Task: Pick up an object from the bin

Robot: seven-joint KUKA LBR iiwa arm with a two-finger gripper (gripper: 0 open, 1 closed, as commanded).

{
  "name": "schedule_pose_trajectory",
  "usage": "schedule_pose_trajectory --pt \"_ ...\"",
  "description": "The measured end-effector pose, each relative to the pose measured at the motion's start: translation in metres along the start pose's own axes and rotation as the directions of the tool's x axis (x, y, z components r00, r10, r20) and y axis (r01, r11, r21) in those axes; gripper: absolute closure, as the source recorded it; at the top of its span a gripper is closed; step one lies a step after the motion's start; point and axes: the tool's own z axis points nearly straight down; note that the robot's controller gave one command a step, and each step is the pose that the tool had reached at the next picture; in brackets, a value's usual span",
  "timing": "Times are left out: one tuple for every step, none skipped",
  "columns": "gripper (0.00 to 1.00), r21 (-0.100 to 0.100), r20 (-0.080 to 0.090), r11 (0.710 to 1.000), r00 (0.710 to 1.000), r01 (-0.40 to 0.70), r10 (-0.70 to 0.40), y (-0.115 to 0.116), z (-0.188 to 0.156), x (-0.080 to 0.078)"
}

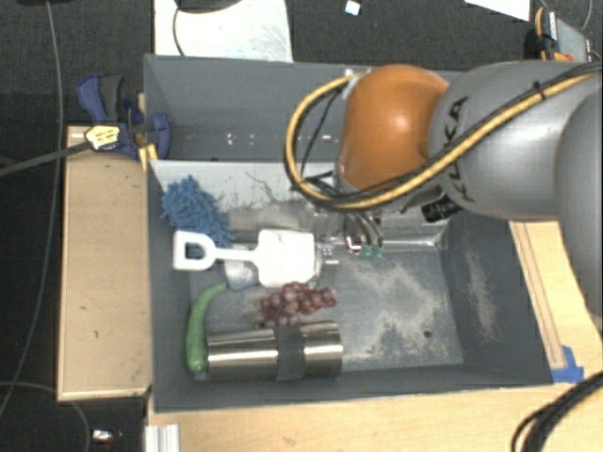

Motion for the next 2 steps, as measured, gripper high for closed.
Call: schedule_pose_trajectory --pt "0.00 0.000 0.000 1.000 1.000 0.000 0.000 0.000 0.000 0.000" --pt "0.00 0.000 0.008 1.000 1.000 0.020 -0.020 0.010 0.014 0.002"
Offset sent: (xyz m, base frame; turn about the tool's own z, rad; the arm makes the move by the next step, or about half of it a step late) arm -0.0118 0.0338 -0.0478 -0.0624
